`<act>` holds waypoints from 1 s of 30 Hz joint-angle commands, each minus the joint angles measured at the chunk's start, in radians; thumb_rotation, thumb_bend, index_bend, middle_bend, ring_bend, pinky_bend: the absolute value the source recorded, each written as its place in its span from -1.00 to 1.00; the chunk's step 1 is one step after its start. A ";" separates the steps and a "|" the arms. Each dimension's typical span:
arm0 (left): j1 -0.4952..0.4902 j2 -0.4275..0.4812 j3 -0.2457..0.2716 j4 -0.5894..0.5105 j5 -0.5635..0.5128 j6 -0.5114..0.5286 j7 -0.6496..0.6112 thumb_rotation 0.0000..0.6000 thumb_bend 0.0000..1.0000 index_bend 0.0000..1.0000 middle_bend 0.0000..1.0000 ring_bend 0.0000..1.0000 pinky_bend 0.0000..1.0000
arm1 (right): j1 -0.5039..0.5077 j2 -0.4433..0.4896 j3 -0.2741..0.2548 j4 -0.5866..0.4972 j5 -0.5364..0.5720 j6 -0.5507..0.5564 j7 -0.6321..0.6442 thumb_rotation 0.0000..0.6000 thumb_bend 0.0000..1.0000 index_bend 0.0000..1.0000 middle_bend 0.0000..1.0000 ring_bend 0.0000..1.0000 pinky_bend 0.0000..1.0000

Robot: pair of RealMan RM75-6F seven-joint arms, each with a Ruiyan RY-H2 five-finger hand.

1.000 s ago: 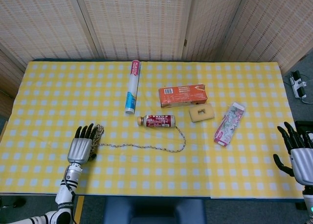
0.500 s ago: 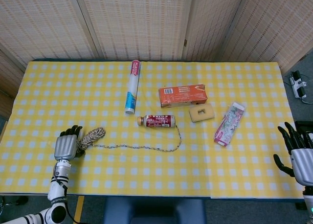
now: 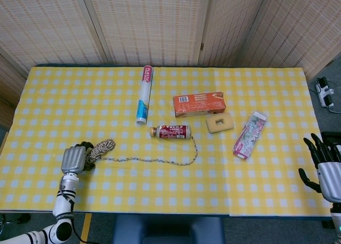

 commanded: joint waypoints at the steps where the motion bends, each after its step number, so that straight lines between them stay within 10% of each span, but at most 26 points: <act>1: -0.005 -0.005 0.001 0.007 0.001 -0.002 -0.008 1.00 -0.55 -0.18 -0.23 -0.17 -0.04 | 0.001 -0.001 0.001 0.001 0.002 -0.002 0.001 1.00 -0.17 -0.96 -0.96 -0.76 -0.90; 30: 0.001 0.065 0.025 0.011 0.201 -0.053 -0.426 1.00 -0.07 0.50 0.42 0.41 0.57 | 0.016 0.012 0.000 -0.027 -0.004 -0.027 -0.010 1.00 -0.17 -0.96 -0.94 -0.77 -0.90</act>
